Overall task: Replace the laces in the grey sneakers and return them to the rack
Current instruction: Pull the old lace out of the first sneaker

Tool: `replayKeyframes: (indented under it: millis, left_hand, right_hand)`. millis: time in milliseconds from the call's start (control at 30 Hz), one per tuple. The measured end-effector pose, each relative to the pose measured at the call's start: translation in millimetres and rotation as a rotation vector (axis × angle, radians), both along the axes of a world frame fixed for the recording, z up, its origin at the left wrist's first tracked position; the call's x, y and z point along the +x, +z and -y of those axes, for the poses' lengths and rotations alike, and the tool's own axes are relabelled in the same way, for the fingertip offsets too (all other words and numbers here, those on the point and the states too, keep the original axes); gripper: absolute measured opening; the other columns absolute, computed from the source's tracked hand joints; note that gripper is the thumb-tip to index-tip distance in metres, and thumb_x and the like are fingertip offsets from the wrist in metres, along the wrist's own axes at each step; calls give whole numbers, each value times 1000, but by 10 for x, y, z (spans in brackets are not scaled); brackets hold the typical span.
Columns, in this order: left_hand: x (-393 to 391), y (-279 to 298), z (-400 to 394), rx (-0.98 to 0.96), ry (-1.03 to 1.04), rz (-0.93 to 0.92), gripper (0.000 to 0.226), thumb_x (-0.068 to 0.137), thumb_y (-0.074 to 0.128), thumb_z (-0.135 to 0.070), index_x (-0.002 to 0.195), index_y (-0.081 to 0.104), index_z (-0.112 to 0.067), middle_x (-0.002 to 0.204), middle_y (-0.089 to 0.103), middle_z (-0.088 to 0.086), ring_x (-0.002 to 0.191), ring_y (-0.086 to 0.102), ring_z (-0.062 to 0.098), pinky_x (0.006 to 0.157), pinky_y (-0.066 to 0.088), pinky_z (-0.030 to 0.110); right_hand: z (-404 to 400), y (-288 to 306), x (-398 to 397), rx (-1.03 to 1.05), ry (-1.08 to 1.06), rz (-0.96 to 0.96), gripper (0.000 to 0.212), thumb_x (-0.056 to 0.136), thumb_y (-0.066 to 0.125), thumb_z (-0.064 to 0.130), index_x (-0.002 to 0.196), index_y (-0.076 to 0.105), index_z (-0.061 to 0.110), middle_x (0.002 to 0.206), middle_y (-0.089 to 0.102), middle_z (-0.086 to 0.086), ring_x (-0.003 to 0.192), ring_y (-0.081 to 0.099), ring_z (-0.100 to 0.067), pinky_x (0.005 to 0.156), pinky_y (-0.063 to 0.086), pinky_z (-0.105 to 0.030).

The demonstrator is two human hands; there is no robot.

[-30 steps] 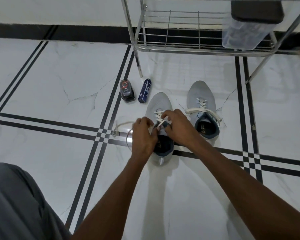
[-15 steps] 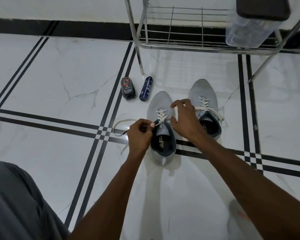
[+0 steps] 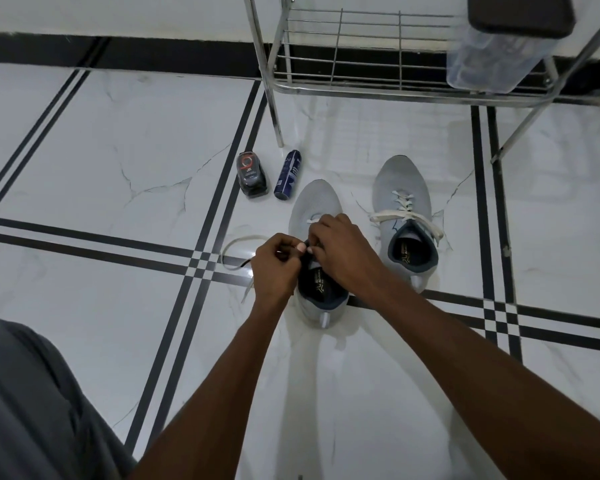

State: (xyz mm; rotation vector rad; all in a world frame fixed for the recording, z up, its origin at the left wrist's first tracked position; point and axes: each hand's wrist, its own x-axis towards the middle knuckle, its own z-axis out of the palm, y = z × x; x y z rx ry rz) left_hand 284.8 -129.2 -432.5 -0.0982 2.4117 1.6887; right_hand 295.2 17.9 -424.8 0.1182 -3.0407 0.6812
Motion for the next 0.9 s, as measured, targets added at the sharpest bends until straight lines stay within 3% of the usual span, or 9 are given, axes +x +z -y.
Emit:
replayKeyframes:
  millis: [100,167,300,367,500,667,733,800,900]
  left_hand:
    - [-12,-14,23,-20,-1,-13,4,90,70,-11,87,73,-13,80,75,2,75,71,17,70,57,31]
    - [-17,-26,42,-30,13,0,6,89,71,-12,84,72,-16,75,73,-2,72,69,16,69,60,37]
    - [-13,-17,60,-30,31,15,7,88,70,-14,83,71,-18,73,71,-2,69,67,13,66,61,47]
    - [-15,-14,57,-38,30,5,6,88,71,-14,83,72,-18,74,71,-4,70,66,12,66,61,46]
    - [-17,5,31,-44,28,0,8,87,70,-11,82,72,-17,75,72,-5,71,69,13,68,61,42]
    - [-29,-11,38,-66,3,-32,7,88,70,-9,84,71,-15,78,74,-3,74,71,13,70,59,29]
    - [-30,-24,58,-70,13,-40,7,88,70,-9,82,70,-14,75,72,-4,69,67,10,65,54,22]
    - [-19,-29,72,-76,28,-42,9,88,69,-8,82,69,-14,73,71,-5,66,64,7,63,50,18]
    - [-4,-52,83,-98,36,-58,8,89,68,-8,84,69,-15,76,70,-6,67,63,3,64,49,17]
  right_hand:
    - [19,-33,11,22,61,-48,4,94,61,15,90,60,15,97,64,-5,96,51,-28,76,44,-41]
    - [-76,-34,-8,86,-12,-93,3,92,61,9,95,60,11,99,64,-10,96,51,-29,78,43,-41]
    - [-511,97,-53,-201,-646,-267,7,94,55,4,100,57,2,115,52,-19,107,49,-34,84,33,-28]
    - [-516,160,-52,-208,-517,-187,17,93,61,9,109,58,10,129,47,-12,118,43,-30,89,33,-27]
    - [-78,196,-25,21,-114,139,22,91,65,31,111,66,22,128,55,-1,121,44,-29,95,40,-44]
    - [115,-16,-17,237,39,79,22,98,54,24,113,68,19,130,51,-6,118,46,-29,92,40,-42]
    - [-57,-17,-77,45,-128,6,19,97,57,17,105,73,13,121,55,-9,105,56,-25,83,47,-31]
    - [-382,82,-160,-237,-532,-93,17,97,57,12,100,72,5,114,59,-18,96,61,-26,72,39,-13]
    - [-744,259,-202,-339,-717,2,37,96,63,19,127,58,1,137,46,-25,123,51,-35,95,37,-18]
